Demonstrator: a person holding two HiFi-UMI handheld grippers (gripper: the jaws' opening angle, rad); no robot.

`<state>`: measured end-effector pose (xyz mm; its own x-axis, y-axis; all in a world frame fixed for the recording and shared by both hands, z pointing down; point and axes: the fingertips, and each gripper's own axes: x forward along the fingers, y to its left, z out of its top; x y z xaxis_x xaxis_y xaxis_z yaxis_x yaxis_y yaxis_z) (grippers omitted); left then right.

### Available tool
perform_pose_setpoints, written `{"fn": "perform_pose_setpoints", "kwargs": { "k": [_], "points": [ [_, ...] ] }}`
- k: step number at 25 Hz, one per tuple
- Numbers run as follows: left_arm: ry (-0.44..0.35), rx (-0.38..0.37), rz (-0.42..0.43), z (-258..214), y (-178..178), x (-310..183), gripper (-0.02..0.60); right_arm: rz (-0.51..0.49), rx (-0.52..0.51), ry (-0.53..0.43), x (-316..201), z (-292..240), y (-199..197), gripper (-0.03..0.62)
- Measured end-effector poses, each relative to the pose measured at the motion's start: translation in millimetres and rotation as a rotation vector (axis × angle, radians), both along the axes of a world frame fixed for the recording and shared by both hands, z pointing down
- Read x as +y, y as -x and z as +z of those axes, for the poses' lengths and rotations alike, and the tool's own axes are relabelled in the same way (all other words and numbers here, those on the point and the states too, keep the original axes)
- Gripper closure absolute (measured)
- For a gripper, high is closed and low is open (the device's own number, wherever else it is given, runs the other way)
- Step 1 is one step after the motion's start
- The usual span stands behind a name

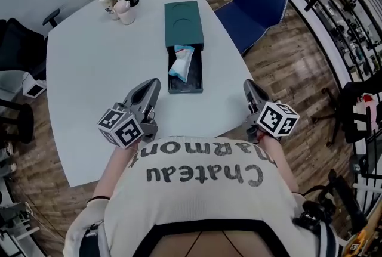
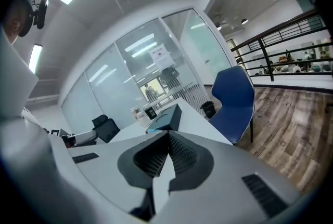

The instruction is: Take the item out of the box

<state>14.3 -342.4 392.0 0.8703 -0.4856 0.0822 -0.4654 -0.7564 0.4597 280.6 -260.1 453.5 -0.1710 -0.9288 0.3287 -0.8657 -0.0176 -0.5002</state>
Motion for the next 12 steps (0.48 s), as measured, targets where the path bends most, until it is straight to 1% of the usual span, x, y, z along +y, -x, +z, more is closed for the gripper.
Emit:
{"fn": "perform_pose_setpoints", "kwargs": {
  "k": [3,6,10,12],
  "points": [
    [0.013,-0.003,-0.021,6.5,4.4,-2.2,0.591,-0.048,0.008,0.018,-15.1,2.7,7.1,0.594],
    [0.039,0.025,-0.058,10.5,8.3,-3.8,0.591,-0.104,0.014,0.039,-29.5,6.4,12.0,0.594],
    [0.042,0.070,-0.128,9.1,11.6,-7.3,0.589,-0.180,0.011,0.049,-54.3,11.8,10.7,0.594],
    [0.043,0.070,-0.178,7.3,12.4,-8.9,0.589,-0.216,0.005,0.047,-67.0,10.4,8.9,0.594]
  ]
}}
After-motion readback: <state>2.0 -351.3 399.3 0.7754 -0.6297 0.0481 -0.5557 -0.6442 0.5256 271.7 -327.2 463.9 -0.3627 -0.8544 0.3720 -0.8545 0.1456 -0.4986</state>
